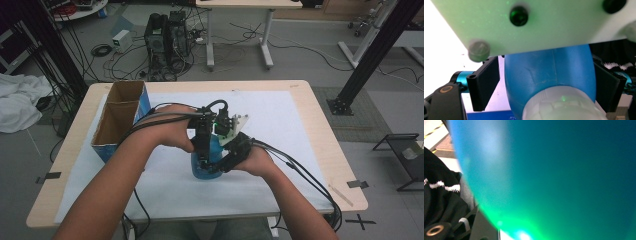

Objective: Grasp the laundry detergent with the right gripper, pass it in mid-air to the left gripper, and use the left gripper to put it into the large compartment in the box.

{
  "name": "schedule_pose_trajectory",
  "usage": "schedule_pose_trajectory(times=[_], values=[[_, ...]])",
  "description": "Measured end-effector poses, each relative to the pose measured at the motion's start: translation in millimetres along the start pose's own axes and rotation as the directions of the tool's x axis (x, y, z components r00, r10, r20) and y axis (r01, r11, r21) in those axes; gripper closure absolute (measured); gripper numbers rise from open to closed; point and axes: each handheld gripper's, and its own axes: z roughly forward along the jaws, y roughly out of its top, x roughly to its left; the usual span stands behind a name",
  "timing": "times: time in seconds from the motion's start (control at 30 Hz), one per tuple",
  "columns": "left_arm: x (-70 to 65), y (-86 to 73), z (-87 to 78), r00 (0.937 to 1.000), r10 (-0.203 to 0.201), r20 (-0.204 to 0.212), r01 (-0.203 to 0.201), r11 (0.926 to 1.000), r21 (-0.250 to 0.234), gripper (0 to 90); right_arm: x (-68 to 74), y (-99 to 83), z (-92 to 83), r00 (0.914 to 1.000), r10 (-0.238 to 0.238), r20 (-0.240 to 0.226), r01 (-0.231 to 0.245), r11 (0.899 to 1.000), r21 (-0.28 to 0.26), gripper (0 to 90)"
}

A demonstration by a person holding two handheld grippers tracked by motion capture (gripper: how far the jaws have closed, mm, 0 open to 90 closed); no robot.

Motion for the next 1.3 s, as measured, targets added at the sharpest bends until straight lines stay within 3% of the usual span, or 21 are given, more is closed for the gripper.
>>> schedule_pose_trajectory(times=[0.03,0.5,0.53,0.73,0.9,1.23,1.27,1.3], values=[[-1.1,0.1,0.5,0.9999,-0.013,0.005,0.013,0.9999,0.000,16.9,-0.4,0.1,-0.1,1.0000,-0.005,0.002,0.005,1.000,0.001,45.5],[-1.1,0.0,-0.1,1.0000,-0.007,-0.004,0.007,1.0000,-0.005,23.1,-0.5,0.2,0.0,1.0000,0.001,0.001,-0.001,1.000,0.002,45.5],[-1.9,-0.3,0.7,0.9997,-0.024,0.007,0.024,0.9997,0.001,23.1,-0.5,0.1,0.1,1.0000,0.001,0.001,-0.001,1.000,0.001,45.5],[-1.5,0.7,-0.6,0.9999,-0.004,-0.010,0.004,1.0000,0.005,25.5,-0.8,-0.2,1.1,1.0000,-0.003,-0.004,0.003,1.000,-0.001,45.5],[-2.8,0.8,-0.1,0.9998,-0.018,0.003,0.018,0.9998,0.002,28.0,-1.6,-0.3,1.2,0.9999,-0.015,-0.008,0.015,1.000,-0.007,45.5],[-1.6,-0.1,0.9,0.9999,-0.011,0.003,0.011,0.9999,0.008,34.0,-0.6,-0.5,2.5,1.0000,0.005,-0.005,-0.006,1.000,-0.011,45.5],[-2.1,-0.5,1.5,0.9996,-0.024,0.013,0.024,0.9997,0.008,34.2,-3.9,0.0,3.6,0.9991,-0.042,0.010,0.042,0.998,-0.035,45.6],[-2.0,-0.5,1.7,0.9995,-0.026,0.017,0.026,0.9997,0.006,34.4,-3.1,-0.1,3.0,0.9996,-0.027,0.005,0.027,0.999,-0.023,45.5]])
